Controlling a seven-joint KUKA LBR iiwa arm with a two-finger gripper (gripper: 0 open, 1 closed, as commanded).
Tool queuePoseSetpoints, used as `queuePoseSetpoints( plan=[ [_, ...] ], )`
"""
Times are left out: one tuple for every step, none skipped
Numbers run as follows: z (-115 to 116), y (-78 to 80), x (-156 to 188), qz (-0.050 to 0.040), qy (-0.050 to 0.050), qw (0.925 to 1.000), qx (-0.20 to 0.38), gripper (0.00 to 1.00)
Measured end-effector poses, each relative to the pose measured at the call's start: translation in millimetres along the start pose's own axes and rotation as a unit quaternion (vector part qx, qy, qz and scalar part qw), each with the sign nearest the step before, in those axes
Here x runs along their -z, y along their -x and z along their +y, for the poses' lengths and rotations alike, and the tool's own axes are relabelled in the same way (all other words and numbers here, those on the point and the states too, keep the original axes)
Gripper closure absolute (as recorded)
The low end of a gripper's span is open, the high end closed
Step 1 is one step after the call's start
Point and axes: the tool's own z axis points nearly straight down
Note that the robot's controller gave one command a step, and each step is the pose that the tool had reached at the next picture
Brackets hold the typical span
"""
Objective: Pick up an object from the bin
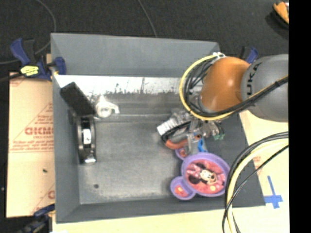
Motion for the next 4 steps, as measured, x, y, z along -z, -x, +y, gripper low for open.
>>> queuePoseSetpoints(
  plan=[
    [0.8,-0.2,18.0,0.0012,0.001,1.0,0.0,1.0],
    [-0.3,1.7,44.4,0.0003,0.0,1.0,0.0,1.0],
    [-0.9,1.9,59.6,0.0006,-0.001,1.0,0.0,1.0],
    [-0.8,1.5,68.1,0.0017,0.0,1.0,-0.001,1.0]
  ],
)
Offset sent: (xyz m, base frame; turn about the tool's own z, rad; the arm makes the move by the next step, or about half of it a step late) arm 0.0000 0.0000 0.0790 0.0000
